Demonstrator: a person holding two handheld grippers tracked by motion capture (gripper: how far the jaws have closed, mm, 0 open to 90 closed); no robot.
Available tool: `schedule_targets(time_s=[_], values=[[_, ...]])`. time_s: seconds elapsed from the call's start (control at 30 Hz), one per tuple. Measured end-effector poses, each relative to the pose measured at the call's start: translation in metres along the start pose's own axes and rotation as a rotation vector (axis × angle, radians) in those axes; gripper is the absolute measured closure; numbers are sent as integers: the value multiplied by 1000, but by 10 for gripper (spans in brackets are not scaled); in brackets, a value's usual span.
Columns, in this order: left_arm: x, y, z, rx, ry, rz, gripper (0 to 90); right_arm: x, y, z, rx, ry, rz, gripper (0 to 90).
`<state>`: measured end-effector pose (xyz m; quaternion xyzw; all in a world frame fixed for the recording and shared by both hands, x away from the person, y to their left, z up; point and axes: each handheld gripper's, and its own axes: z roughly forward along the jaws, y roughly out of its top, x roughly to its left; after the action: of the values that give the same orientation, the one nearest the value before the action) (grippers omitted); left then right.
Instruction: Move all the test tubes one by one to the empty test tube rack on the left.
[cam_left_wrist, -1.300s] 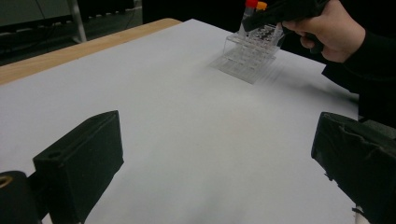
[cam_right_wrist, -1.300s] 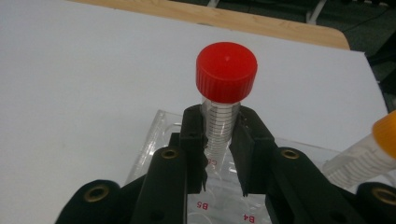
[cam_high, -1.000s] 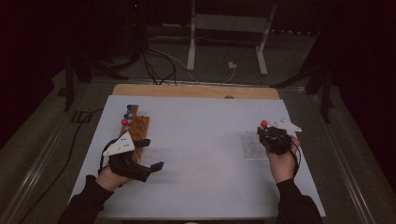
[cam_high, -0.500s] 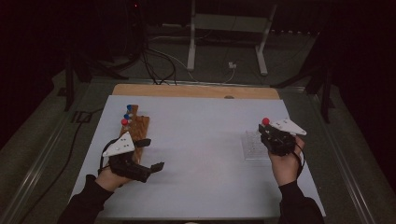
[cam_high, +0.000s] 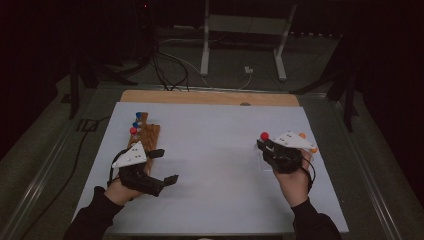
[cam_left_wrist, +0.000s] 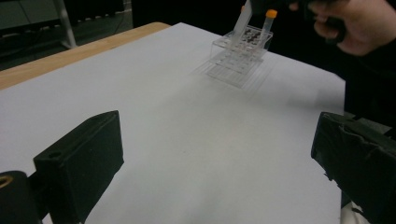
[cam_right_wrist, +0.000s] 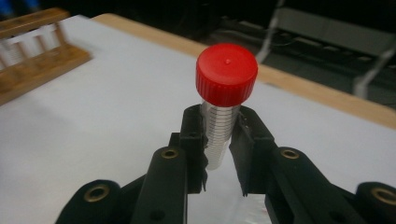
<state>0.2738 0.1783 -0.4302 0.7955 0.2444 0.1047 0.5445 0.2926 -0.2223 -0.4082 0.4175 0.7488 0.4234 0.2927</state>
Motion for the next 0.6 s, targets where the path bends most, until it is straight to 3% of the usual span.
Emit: schedule_targets(time_s=[0.6], values=[[-11,7,13,5,-56,14,44,53,-12,16,71,222,-78,747]])
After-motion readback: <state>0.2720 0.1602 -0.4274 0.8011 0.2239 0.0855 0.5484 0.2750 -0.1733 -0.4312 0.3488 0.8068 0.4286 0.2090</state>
